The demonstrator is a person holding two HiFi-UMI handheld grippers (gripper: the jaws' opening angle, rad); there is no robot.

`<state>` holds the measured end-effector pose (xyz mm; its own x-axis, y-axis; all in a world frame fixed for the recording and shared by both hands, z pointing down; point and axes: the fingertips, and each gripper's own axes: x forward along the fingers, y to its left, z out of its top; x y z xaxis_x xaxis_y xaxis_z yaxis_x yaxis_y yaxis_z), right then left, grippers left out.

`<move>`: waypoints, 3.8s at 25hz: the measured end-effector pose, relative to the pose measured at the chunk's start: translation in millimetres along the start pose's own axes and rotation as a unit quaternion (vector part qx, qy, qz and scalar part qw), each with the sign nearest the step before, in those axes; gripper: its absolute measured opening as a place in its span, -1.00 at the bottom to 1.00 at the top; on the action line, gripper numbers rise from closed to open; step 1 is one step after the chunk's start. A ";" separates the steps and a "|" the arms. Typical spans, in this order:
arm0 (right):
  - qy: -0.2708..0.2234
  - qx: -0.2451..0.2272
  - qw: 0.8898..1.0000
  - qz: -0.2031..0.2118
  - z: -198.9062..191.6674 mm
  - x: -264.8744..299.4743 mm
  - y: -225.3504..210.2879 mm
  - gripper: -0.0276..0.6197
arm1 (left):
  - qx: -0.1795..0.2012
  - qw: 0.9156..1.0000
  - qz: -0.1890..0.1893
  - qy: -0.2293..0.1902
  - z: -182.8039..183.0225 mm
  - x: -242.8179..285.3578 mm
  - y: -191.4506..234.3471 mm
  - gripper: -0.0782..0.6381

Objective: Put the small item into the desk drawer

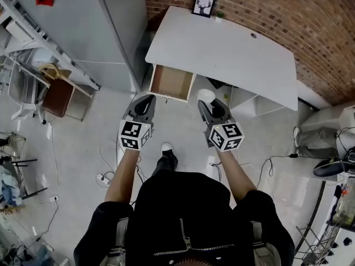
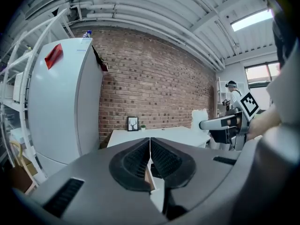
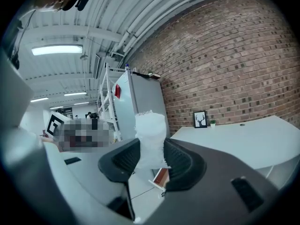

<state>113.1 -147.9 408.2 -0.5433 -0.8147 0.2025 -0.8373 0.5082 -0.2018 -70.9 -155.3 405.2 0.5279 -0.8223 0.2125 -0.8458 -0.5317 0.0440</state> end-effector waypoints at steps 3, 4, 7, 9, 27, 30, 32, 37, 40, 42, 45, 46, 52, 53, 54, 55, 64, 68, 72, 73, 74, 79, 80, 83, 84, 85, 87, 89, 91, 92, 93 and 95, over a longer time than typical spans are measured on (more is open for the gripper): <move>-0.002 0.001 1.000 -0.011 6.8 25.8 -2.2 -0.42 | 0.005 1.000 -0.016 0.003 4.0 22.0 22.5 -0.72; -0.003 0.001 1.000 -0.013 9.1 32.9 -2.0 -0.42 | 0.007 1.000 -0.020 0.003 6.2 28.4 28.9 -0.72; -0.005 -0.001 1.000 -0.015 13.2 47.1 -3.1 -0.42 | 0.008 1.000 -0.027 0.000 12.7 43.3 40.9 -0.72; -0.005 -0.001 1.000 -0.019 14.5 53.1 -7.4 -0.42 | 0.010 0.999 -0.031 -0.005 16.9 52.0 44.6 -0.72; -0.017 -0.005 1.000 -0.025 29.8 81.3 -29.6 -0.42 | 0.023 0.999 -0.037 -0.017 31.9 86.1 59.7 -0.72; -0.015 -0.004 1.000 -0.026 29.0 85.0 -32.8 -0.42 | 0.022 0.999 -0.036 -0.016 31.3 88.5 61.6 -0.72; -0.012 -0.004 1.000 -0.025 29.2 86.3 -34.3 -0.42 | 0.022 0.999 -0.035 -0.015 30.6 89.8 63.2 -0.72; -0.008 -0.003 1.000 -0.025 29.4 90.5 -41.0 -0.42 | 0.019 0.999 -0.034 -0.011 30.7 96.4 66.0 -0.72; 0.001 0.000 1.000 -0.021 23.3 95.0 -41.5 -0.42 | 0.015 0.999 -0.033 -0.002 24.1 98.4 67.1 -0.72; 0.011 0.000 1.000 -0.015 17.3 99.6 -40.0 -0.42 | 0.012 0.999 -0.032 0.004 18.6 99.7 68.7 -0.72; 0.026 0.004 1.000 -0.007 5.2 106.8 -38.5 -0.42 | 0.005 0.999 -0.030 0.015 7.8 102.0 71.9 -0.72; 0.031 0.007 0.999 -0.005 0.3 109.4 -38.4 -0.42 | 0.002 0.999 -0.029 0.019 3.1 103.1 72.9 -0.72; 0.066 0.028 0.997 0.005 -32.8 120.1 -39.5 -0.42 | -0.021 0.998 -0.025 0.045 -30.1 109.4 73.9 -0.72; 0.071 0.030 0.997 0.007 -37.0 122.1 -39.4 -0.42 | -0.024 0.998 -0.024 0.048 -34.2 110.0 74.1 -0.72; 0.077 0.031 0.997 0.010 -41.3 124.4 -39.1 -0.42 | -0.027 0.998 -0.023 0.050 -38.2 110.5 74.7 -0.72; 0.081 0.031 0.996 0.013 -45.4 127.0 -39.0 -0.42 | -0.030 0.998 -0.021 0.053 -42.1 111.2 75.3 -0.72; 0.116 0.017 0.993 0.035 -73.8 158.5 -47.9 -0.42 | -0.045 0.996 -0.004 0.072 -68.8 118.5 83.6 -0.72; 0.139 0.011 0.989 0.046 -91.3 175.2 -52.5 -0.42 | -0.048 0.995 0.001 0.086 -82.4 120.7 88.5 -0.72; 0.154 0.003 0.987 0.052 -104.7 187.3 -55.2 -0.42 | -0.057 0.994 0.011 0.093 -97.1 120.7 95.7 -0.72; 0.157 -0.003 0.986 0.055 -106.8 190.6 -55.1 -0.42 | -0.059 0.994 0.015 0.095 -100.5 121.2 98.3 -0.72; 0.162 -0.009 0.985 0.060 -109.3 193.8 -54.5 -0.42 | -0.063 0.993 0.020 0.096 -103.6 120.9 100.3 -0.72; 0.199 -0.030 0.976 0.079 -132.0 213.5 -56.8 -0.42 | -0.078 0.991 0.040 0.101 -116.1 121.2 108.7 -0.72; 0.208 -0.033 0.974 0.082 -139.2 218.0 -58.6 -0.42 | -0.079 0.991 0.042 0.102 -119.1 122.2 110.2 -0.72; 0.233 -0.042 0.967 0.092 -159.9 230.0 -63.4 -0.42 | -0.081 0.990 0.050 0.105 -127.4 124.9 113.2 -0.72; 0.240 -0.047 0.965 0.096 -166.3 233.2 -64.2 -0.42 | -0.082 0.990 0.053 0.106 -130.0 125.1 113.7 -0.72; 0.249 -0.052 0.962 0.101 -172.9 236.2 -64.6 -0.42 | -0.083 0.989 0.055 0.108 -132.8 125.0 113.9 -0.72; 0.269 -0.063 0.955 0.113 -187.5 241.9 -66.1 -0.42 | -0.088 0.988 0.060 0.112 -139.1 125.2 113.5 -0.72; 0.288 -0.071 0.947 0.123 -202.9 247.3 -67.8 -0.42 | -0.097 0.987 0.063 0.116 -145.9 125.4 113.2 -0.72; 0.305 -0.078 0.940 0.131 -217.6 252.7 -70.1 -0.42 | -0.109 0.985 0.069 0.118 -152.6 126.4 113.8 -0.72; 0.313 -0.081 0.937 0.135 -224.4 255.5 -71.4 -0.42 | -0.115 0.984 0.072 0.119 -155.6 127.2 114.4 -0.72; 0.320 -0.086 0.933 0.139 -231.0 258.7 -72.5 -0.42 | -0.119 0.983 0.076 0.120 -158.4 128.3 115.3 -0.72; 0.331 -0.094 0.927 0.146 -243.8 265.8 -74.1 -0.42 | -0.123 0.982 0.081 0.121 -163.8 130.8 117.7 -0.72</move>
<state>15.7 -334.1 710.6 -0.6150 -0.3162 0.7224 -0.6103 0.7710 -0.1821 -113.9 -292.1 598.1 0.3764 -0.8040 0.4602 -0.9258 -0.3082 0.2188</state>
